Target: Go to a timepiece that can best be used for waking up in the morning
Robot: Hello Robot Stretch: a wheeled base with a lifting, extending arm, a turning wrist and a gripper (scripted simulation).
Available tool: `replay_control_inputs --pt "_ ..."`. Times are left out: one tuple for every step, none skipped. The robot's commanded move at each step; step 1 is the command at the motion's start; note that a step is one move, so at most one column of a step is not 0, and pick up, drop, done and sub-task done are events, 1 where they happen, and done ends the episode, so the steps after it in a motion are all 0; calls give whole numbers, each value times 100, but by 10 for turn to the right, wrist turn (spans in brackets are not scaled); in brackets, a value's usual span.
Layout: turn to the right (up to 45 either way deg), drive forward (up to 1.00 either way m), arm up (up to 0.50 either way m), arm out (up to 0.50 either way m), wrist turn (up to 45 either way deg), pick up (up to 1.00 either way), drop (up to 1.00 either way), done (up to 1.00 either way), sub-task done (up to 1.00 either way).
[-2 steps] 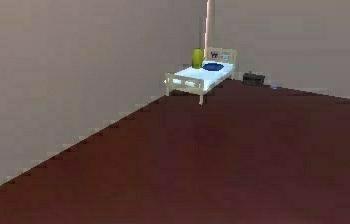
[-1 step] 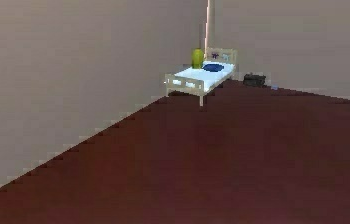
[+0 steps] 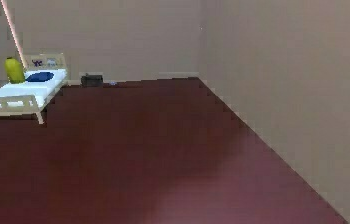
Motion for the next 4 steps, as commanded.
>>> replay_control_inputs --pt "330 0 0 0 0 0 0 0 0" --pt "0 30 0 0 0 0 0 0 0" --pt "360 0 0 0 0 0 0 0 0" --pt "0 10 0 0 0 0 0 0 0"
